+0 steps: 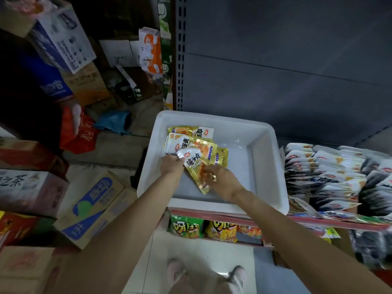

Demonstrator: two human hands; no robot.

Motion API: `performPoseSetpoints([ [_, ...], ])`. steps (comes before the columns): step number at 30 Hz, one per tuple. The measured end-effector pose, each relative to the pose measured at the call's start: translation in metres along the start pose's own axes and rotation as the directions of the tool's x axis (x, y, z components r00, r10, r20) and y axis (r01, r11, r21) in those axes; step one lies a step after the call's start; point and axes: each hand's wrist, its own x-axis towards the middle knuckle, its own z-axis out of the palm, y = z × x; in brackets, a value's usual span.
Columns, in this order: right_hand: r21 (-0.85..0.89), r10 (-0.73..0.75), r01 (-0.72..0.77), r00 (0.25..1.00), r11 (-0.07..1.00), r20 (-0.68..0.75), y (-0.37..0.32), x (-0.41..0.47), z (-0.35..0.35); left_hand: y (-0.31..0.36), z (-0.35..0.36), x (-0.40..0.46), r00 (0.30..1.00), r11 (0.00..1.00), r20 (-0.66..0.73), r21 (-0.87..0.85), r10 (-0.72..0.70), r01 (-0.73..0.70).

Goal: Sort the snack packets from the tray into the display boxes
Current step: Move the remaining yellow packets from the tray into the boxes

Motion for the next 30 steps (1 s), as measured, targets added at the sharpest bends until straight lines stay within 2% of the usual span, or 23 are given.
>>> performPoseSetpoints([
  [3, 0.213, 0.039, 0.002, 0.981, 0.977, -0.192, 0.003, -0.004, -0.015, 0.011, 0.004, -0.015, 0.976, 0.966, 0.054, 0.140, 0.211, -0.217],
  [8, 0.427, 0.097, 0.054, 0.941, 0.902, -0.325, 0.012, -0.020, -0.054, 0.040, 0.022, -0.047, 0.842, 0.846, 0.144, 0.049, 0.519, -0.530],
  [11, 0.533, 0.121, 0.107, 0.919, 0.839, -0.375, 0.030, -0.038, -0.079, 0.055, 0.038, -0.062, 0.805, 0.816, 0.138, -0.044, 0.577, -0.577],
  [14, 0.734, 0.202, 0.196, 0.886, 0.650, -0.416, 0.048, -0.066, -0.105, 0.070, 0.058, -0.078, 0.800, 0.813, 0.146, -0.080, 0.582, -0.577],
  [16, 0.789, 0.256, 0.265, 0.848, 0.555, -0.465, 0.061, -0.084, -0.123, 0.079, 0.075, -0.087, 0.795, 0.816, 0.196, -0.062, 0.574, -0.574],
  [19, 0.747, 0.305, 0.301, 0.775, 0.592, -0.554, 0.085, -0.104, -0.148, 0.082, 0.104, -0.094, 0.761, 0.812, 0.350, 0.001, 0.547, -0.584],
  [22, 0.715, 0.284, 0.312, 0.762, 0.625, -0.581, 0.105, -0.119, -0.166, 0.082, 0.128, -0.103, 0.734, 0.819, 0.468, 0.039, 0.492, -0.573],
  [26, 0.673, 0.217, 0.320, 0.781, 0.667, -0.586, 0.125, -0.134, -0.181, 0.086, 0.144, -0.117, 0.727, 0.825, 0.479, 0.008, 0.493, -0.565],
  [30, 0.511, 0.073, 0.215, 0.871, 0.832, -0.486, 0.141, -0.134, -0.180, 0.092, 0.150, -0.123, 0.697, 0.787, 0.453, -0.017, 0.556, -0.616],
])
